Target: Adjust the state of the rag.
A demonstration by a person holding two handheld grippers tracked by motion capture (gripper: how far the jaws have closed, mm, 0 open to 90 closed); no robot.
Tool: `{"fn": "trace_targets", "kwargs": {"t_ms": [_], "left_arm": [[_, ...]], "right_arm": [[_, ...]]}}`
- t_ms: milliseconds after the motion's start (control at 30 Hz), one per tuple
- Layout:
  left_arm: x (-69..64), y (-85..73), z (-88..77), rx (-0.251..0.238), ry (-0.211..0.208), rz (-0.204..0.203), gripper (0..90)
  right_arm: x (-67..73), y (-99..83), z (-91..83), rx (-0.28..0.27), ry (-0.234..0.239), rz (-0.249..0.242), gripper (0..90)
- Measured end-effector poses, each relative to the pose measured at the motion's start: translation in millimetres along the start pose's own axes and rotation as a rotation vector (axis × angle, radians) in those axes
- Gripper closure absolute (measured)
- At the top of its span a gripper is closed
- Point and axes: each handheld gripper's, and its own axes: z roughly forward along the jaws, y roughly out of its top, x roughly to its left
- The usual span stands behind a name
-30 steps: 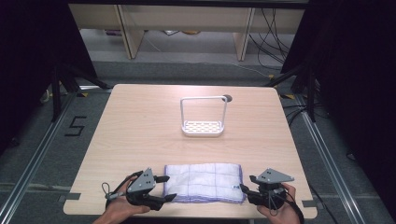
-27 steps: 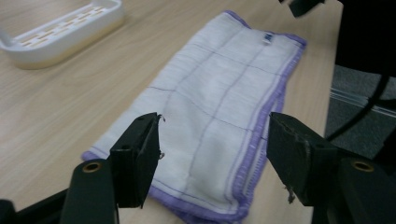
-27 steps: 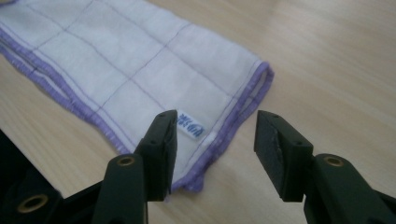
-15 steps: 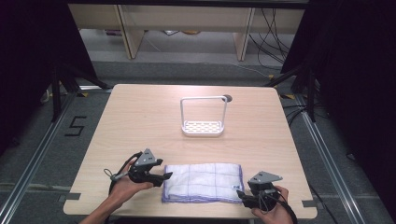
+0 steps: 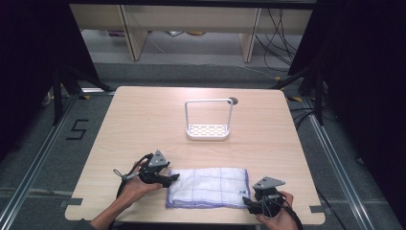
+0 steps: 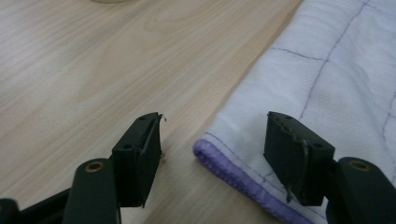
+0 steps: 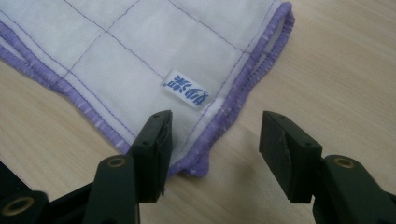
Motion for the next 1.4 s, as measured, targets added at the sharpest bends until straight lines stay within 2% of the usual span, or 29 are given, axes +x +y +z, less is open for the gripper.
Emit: {"fn": "trace_targets", "kwargs": {"t_ms": [33, 100, 233, 267, 300, 400, 433, 467, 533, 567, 633, 667, 700, 733, 767, 833, 867, 900, 967, 1033, 1067, 1100, 1167, 1200, 1233, 1267, 1300, 1367, 1400], "left_arm": [[-0.3, -0.2, 0.8, 0.001, -0.002, 0.020, 36.7], [-1.7, -0.6, 1.1, -0.009, -0.003, 0.015, 37.7], [-0.1, -1.6, -0.4, 0.003, -0.038, 0.023, 44.9], [-0.1, -1.6, -0.5, 0.005, -0.041, 0.028, 47.7], [-2.0, -1.2, -1.2, 0.008, -0.053, 0.044, 55.3], [-3.2, -1.0, -1.3, 0.006, -0.069, 0.048, 61.9], [-3.9, -1.3, -1.8, 0.009, -0.078, 0.041, 64.0], [-5.0, -1.7, -2.3, 0.003, -0.078, 0.055, 70.9], [-7.0, -2.1, -2.2, -0.010, -0.083, 0.052, 77.2], [-7.2, -2.1, -3.7, 0.004, -0.072, 0.078, 79.0], [-10.1, -3.7, -6.0, -0.010, -0.063, 0.071, 80.6], [-9.7, -4.4, -8.3, -0.005, -0.056, 0.079, 81.2], [-9.7, -4.4, -8.3, -0.005, -0.056, 0.079, 81.6], [-11.1, -5.9, -10.5, -0.020, -0.068, 0.070, 81.6], [-10.3, -6.4, -13.0, -0.016, -0.067, 0.087, 81.9], [-13.9, -8.8, -21.9, -0.040, -0.066, 0.087, 82.8], [-14.7, -8.6, -25.7, -0.038, -0.062, 0.090, 83.1], [-16.9, -8.9, -28.4, -0.064, -0.071, 0.076, 83.2], [-19.5, -10.0, -34.8, -0.085, -0.073, 0.066, 83.4], [-20.0, -10.8, -39.0, -0.069, -0.063, 0.073, 83.4], [-22.2, -11.8, -40.4, -0.099, -0.073, 0.068, 83.4], [-22.9, -12.9, -43.4, -0.091, -0.078, 0.070, 83.4], [-27.3, -15.9, -46.6, -0.110, -0.079, 0.056, 83.3], [-33.0, -20.0, -49.2, -0.118, -0.092, 0.026, 83.4], [-33.0, -20.0, -49.2, -0.118, -0.092, 0.026, 83.3], [-37.8, -24.0, -48.6, -0.124, -0.099, 0.010, 83.3], [-44.4, -28.3, -49.1, -0.120, -0.122, 0.010, 83.2], [-49.1, -30.2, -49.6, -0.124, -0.138, -0.006, 83.0], [-57.3, -32.6, -51.0, -0.121, -0.152, -0.006, 82.9]], "right_arm": [[-0.5, -0.2, 0.2, 0.001, -0.003, -0.003, 45.2], [0.2, -0.1, 0.1, 0.008, -0.004, 0.010, 45.4], [-0.2, -0.8, 1.2, 0.008, -0.010, 0.006, 45.5], [0.0, -0.6, 1.2, 0.014, -0.011, 0.004, 45.8], [1.0, -0.5, 1.1, 0.016, -0.012, 0.005, 47.3], [0.9, -0.9, 1.9, 0.010, -0.012, -0.010, 49.1], [1.7, -0.7, 1.5, 0.013, -0.008, 0.002, 50.7], [1.8, -1.0, 1.3, 0.011, 0.004, -0.004, 54.6], [2.0, -1.3, 1.1, 0.011, 0.021, -0.008, 60.1], [1.4, -1.7, 1.5, 0.005, 0.026, -0.020, 63.4], [3.6, -2.2, 0.7, 0.013, 0.059, 0.016, 70.2], [3.5, -2.3, 0.4, 0.014, 0.070, 0.012, 75.0], [3.5, -2.3, 0.4, 0.014, 0.070, 0.012, 75.0], [3.4, -2.5, 0.7, 0.006, 0.075, -0.001, 78.6], [4.5, -2.5, 0.6, 0.009, 0.079, -0.009, 82.0], [3.4, 0.3, 0.9, -0.001, 0.049, -0.082, 84.8], [3.4, 2.4, -0.5, 0.001, 0.049, -0.082, 85.2], [2.1, 4.8, -1.7, -0.005, 0.045, -0.092, 85.3], [-1.6, 11.8, -3.6, -0.011, 0.039, -0.118, 85.5], [-5.5, 21.1, -5.6, -0.007, 0.039, -0.122, 85.6], [-5.5, 21.1, -5.6, -0.007, 0.039, -0.122, 85.6], [-8.9, 26.4, -4.6, -0.014, 0.035, -0.143, 85.6], [-16.3, 45.7, 0.1, -0.012, 0.035, -0.168, 85.7], [-18.5, 52.7, 3.3, -0.025, 0.020, -0.202, 85.6], [-18.5, 52.7, 3.3, -0.025, 0.020, -0.202, 85.6], [-19.9, 59.6, 6.2, 0.000, 0.014, -0.201, 85.7], [-25.6, 72.2, 16.8, 0.011, -0.008, -0.247, 85.7], [-28.8, 77.9, 22.4, 0.023, -0.004, -0.247, 85.7], [-35.3, 88.3, 35.2, 0.032, 0.005, -0.272, 85.6]]}}
